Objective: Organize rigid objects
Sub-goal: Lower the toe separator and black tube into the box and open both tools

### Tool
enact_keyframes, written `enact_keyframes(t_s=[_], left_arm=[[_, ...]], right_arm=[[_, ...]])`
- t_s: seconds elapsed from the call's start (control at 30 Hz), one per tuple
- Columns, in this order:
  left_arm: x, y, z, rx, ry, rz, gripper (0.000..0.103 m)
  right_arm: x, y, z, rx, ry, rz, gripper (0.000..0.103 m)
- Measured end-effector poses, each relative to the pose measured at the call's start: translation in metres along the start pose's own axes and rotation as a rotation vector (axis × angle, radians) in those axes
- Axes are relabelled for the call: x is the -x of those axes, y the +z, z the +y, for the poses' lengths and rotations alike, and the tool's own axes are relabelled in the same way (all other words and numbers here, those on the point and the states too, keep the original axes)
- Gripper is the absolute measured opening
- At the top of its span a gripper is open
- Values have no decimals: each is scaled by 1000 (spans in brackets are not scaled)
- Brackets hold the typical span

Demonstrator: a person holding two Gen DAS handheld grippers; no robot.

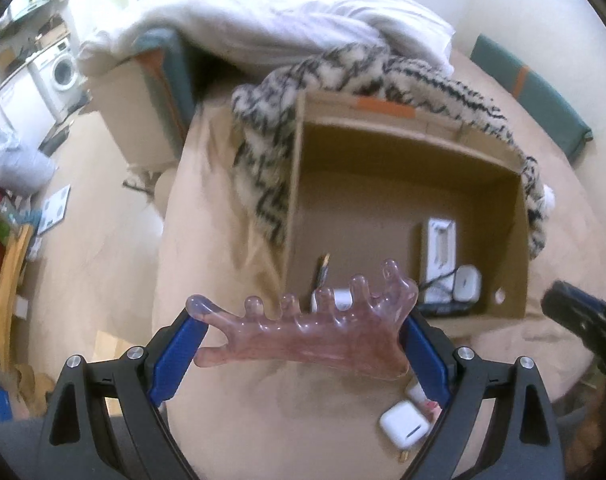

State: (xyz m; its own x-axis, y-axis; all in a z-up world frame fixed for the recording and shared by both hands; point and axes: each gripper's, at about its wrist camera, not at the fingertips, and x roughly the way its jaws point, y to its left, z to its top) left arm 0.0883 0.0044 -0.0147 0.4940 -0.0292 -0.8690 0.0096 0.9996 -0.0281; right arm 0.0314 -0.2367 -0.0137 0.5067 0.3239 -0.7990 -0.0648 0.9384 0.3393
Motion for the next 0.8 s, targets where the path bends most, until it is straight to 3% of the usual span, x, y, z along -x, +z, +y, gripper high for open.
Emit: enact_keyframes(t_s=[0.27,0.37,0.43,0.53,0.8], left_arm=[[-25,51,-35,-55,7,-27,92],[-42,51,-45,-91,12,-47,92],[-55,48,-46,-95,-17,-27,92],[-72,46,-42,-43,-17,35,92],[-90,47,-48,-54,-28,55,92]], right_arm=[[-22,36,-12,-33,12,-72,87],[-38,28,-20,-59,9,-39,87],[-49,24,-25,-90,29,-1,87],[-58,23,-17,-30,3,15,87],[-79,26,-19,-40,-17,49,87]])
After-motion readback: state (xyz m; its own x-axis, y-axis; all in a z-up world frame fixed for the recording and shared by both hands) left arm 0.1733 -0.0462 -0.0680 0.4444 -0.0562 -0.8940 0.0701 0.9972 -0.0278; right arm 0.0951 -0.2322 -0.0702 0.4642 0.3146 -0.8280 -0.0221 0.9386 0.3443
